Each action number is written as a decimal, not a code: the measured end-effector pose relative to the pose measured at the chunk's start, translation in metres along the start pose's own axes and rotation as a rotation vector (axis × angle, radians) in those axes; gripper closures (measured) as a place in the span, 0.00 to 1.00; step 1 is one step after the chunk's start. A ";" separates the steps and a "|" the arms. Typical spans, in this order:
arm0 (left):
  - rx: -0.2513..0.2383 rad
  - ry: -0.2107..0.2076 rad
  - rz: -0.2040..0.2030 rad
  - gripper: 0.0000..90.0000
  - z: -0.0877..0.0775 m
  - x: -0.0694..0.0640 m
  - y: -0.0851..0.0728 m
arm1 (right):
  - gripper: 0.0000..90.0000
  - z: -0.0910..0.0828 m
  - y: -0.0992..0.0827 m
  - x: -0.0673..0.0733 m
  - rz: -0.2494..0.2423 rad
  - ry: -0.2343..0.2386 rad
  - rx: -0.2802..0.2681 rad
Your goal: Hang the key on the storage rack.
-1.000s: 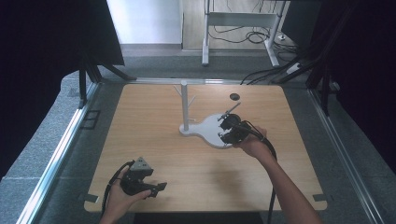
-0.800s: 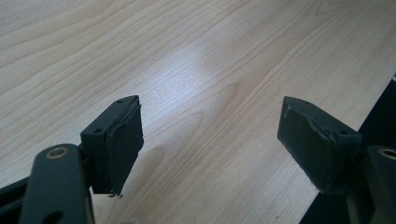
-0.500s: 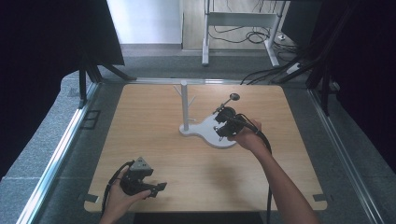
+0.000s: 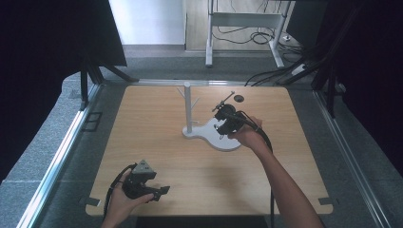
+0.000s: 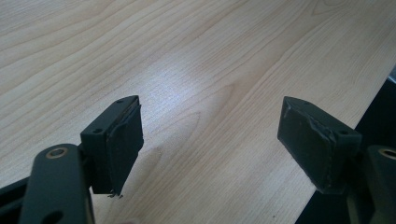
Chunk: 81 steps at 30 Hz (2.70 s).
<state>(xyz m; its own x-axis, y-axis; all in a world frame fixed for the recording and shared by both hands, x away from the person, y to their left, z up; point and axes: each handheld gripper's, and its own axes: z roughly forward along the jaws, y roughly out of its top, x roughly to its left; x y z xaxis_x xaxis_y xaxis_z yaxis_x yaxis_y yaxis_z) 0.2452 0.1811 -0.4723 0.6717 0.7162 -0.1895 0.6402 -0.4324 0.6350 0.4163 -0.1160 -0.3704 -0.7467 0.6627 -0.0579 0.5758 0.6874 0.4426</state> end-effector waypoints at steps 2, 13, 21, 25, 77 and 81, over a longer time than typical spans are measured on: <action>0.000 0.000 0.000 0.25 0.000 0.000 0.000 | 0.94 0.000 0.002 0.000 -0.002 -0.001 0.004; -0.005 0.002 -0.004 0.25 -0.001 0.001 0.000 | 0.94 0.008 0.013 -0.001 -0.008 0.003 0.019; -0.009 0.001 -0.005 0.25 -0.002 0.002 0.000 | 0.94 0.016 0.023 -0.002 -0.004 0.001 0.029; -0.008 0.001 -0.005 0.25 -0.002 0.002 -0.001 | 0.94 0.018 0.028 -0.003 -0.007 0.001 0.034; -0.025 -0.001 -0.012 0.25 -0.008 0.006 -0.002 | 0.94 0.029 0.072 -0.021 0.035 -0.030 0.021; -0.022 0.001 -0.011 0.25 -0.008 0.006 -0.002 | 0.94 0.030 0.076 -0.022 0.039 -0.023 0.023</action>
<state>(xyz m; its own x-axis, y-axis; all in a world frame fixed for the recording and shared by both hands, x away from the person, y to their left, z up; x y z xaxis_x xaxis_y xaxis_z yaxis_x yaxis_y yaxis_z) 0.2453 0.1905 -0.4687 0.6643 0.7212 -0.1963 0.6394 -0.4124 0.6489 0.4863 -0.0693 -0.3626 -0.7155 0.6959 -0.0616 0.6123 0.6671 0.4243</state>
